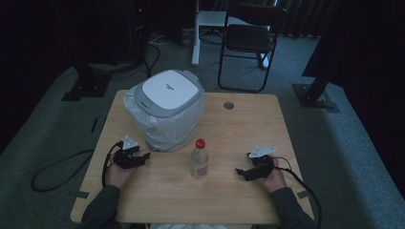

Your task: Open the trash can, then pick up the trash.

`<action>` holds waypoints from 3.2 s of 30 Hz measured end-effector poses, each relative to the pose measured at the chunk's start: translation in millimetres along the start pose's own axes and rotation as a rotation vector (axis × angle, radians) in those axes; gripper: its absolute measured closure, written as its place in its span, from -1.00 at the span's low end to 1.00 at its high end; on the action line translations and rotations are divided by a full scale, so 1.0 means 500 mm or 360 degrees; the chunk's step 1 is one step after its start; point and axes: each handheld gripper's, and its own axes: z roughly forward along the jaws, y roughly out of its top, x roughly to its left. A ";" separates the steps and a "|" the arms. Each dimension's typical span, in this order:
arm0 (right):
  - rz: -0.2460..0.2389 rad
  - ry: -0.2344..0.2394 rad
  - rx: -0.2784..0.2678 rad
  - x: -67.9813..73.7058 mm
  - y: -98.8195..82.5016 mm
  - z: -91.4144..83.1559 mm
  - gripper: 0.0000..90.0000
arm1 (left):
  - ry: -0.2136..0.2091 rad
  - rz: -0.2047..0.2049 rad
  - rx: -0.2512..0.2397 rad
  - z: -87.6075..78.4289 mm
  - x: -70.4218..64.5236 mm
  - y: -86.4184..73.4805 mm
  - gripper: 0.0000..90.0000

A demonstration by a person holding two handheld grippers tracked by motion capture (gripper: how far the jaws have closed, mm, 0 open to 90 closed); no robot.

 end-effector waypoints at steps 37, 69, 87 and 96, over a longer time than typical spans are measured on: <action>-0.0009 0.0016 -0.0007 -0.001 0.001 0.000 -0.71 | -0.0077 0.0038 -0.0114 -0.006 -0.001 0.067 1.00; -0.0010 0.0015 -0.0005 0.000 0.001 0.000 -0.71 | -0.0081 0.0055 -0.0149 0.037 -0.012 0.054 1.00; -0.0013 0.0019 -0.0007 -0.001 0.001 0.001 -0.71 | -0.0135 -0.0021 -0.0175 0.043 -0.004 0.046 1.00; 0.0097 0.0094 -0.0007 -0.005 0.008 -0.008 -0.34 | -0.0146 -0.0034 -0.0174 0.043 -0.001 0.046 1.00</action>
